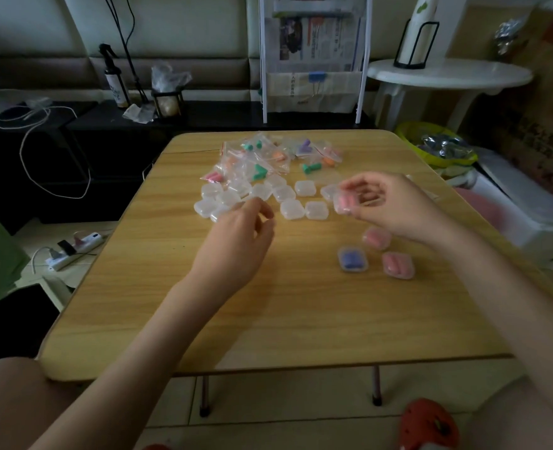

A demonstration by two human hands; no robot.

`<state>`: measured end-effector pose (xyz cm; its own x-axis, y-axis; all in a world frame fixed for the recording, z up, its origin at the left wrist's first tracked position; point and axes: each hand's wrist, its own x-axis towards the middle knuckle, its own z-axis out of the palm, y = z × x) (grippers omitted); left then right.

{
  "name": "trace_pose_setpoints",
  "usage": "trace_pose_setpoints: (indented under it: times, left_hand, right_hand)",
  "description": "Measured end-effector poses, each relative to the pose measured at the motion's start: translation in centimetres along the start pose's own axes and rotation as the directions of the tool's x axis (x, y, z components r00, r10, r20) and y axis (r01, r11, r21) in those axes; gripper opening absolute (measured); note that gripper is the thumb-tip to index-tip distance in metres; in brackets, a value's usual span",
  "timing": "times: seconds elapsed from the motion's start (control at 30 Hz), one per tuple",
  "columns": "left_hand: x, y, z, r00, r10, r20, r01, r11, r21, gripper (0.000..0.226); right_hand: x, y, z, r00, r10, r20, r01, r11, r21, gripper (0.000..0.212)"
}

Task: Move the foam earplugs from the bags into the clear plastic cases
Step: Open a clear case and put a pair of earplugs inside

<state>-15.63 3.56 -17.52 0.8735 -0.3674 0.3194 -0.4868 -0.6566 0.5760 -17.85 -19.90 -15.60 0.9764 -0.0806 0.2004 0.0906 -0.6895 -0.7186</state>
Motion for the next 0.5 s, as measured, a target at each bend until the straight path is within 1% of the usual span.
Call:
trace_pose_setpoints:
  times: [0.03,0.1,0.17,0.23,0.33,0.4,0.47,0.5]
  left_hand:
    - [0.2,-0.5,-0.1,1.0,0.014,-0.017,-0.012,0.993,0.119,0.022]
    - [0.4,-1.2,-0.2,1.0,-0.015,0.027,0.007,0.962,0.272,0.036]
    - [0.3,-1.4,-0.2,0.994,-0.065,0.083,0.034,0.941,0.338,0.044]
    - [0.3,-1.4,-0.2,0.991,-0.074,0.11,0.026,0.923,0.385,0.044]
    - [0.3,-1.6,0.0,0.992,-0.061,0.109,0.014,0.921,0.389,0.04]
    - [0.4,-1.7,-0.1,0.994,-0.046,0.094,0.01,0.934,0.357,0.036]
    - [0.6,-2.0,-0.1,0.996,-0.033,0.079,0.005,0.947,0.321,0.036]
    - [0.7,-2.1,-0.1,0.997,-0.03,0.071,0.007,0.954,0.299,0.037]
  right_hand:
    - [-0.1,0.3,0.0,1.0,0.006,0.02,-0.005,0.999,-0.051,0.033]
    - [-0.5,0.3,0.3,0.997,-0.003,0.071,0.014,0.989,-0.15,0.03]
    - [-0.8,0.2,0.6,0.993,-0.008,0.117,0.031,0.98,-0.197,0.026]
    - [-1.0,0.1,0.8,0.986,0.026,0.168,0.017,0.968,-0.249,0.022]
    - [-1.2,0.3,0.6,0.985,0.049,0.165,0.025,0.909,-0.416,0.016]
    - [-1.2,0.2,0.4,0.988,0.036,0.151,0.041,0.88,-0.474,0.01]
    - [-1.1,0.3,0.4,0.988,0.042,0.149,0.03,0.891,-0.453,0.007]
    - [-1.1,0.4,0.4,0.988,0.045,0.151,0.02,0.914,-0.406,0.008]
